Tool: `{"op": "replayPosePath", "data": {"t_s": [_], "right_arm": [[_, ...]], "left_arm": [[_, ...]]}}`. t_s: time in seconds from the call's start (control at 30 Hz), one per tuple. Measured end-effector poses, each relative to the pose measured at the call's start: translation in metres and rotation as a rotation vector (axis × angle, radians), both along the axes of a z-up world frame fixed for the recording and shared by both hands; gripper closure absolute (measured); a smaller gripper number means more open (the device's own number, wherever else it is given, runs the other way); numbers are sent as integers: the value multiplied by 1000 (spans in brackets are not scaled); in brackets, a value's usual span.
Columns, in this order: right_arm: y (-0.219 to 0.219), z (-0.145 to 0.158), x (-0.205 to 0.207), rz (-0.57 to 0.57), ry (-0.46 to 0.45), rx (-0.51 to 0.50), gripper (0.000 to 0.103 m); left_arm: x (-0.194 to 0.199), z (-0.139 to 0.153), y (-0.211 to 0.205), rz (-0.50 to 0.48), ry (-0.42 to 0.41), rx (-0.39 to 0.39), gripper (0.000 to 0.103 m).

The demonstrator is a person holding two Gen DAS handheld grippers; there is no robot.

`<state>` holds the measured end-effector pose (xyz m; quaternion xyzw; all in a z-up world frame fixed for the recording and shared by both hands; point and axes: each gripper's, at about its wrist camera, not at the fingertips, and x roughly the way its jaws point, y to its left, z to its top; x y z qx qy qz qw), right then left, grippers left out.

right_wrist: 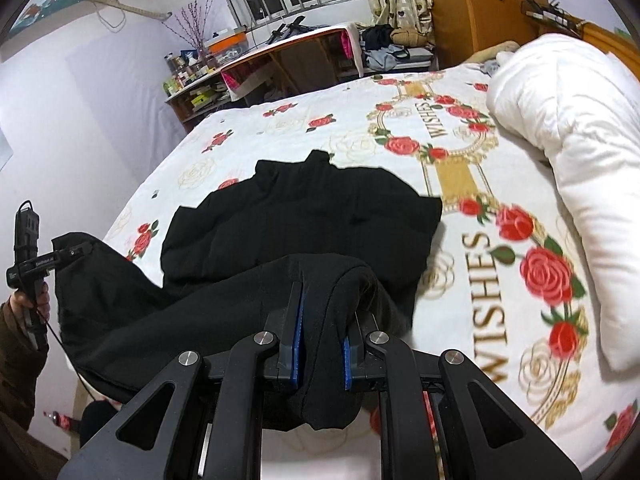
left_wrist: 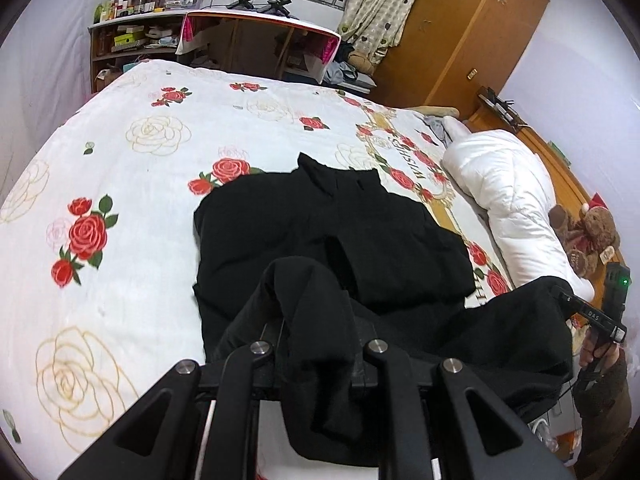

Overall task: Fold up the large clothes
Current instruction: 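Lift the held hem and fold it toward the collar with both tools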

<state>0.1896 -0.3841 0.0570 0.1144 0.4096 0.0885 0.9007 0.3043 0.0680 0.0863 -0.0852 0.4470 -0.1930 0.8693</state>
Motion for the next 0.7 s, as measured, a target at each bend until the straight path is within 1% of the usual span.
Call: {"op": "replayPosePath", "data": {"t_s": [0.17,0.23,0.3,0.37,0.53,0.7], "right_arm": [[-3,3,36,-2,5,-11,88],[-2,3,51,-7,8,-31,88],[-2,2,69,-16,13,-43,88],[0,0,86,-24,17,-62,88],[8,-11,132,-55,31,-112,88],[-1,-28,176,-96,62,-118,88]], "left_arm": [[35,-4,-3,22,9,10,86],[49,-5,-6,31,5,34,86],[64,-7,-9,41,6,41,86],[81,-12,-16,57,6,71,86],[125,-30,-31,117,28,102,86],[163,-44,-36,165,31,121,86]]}}
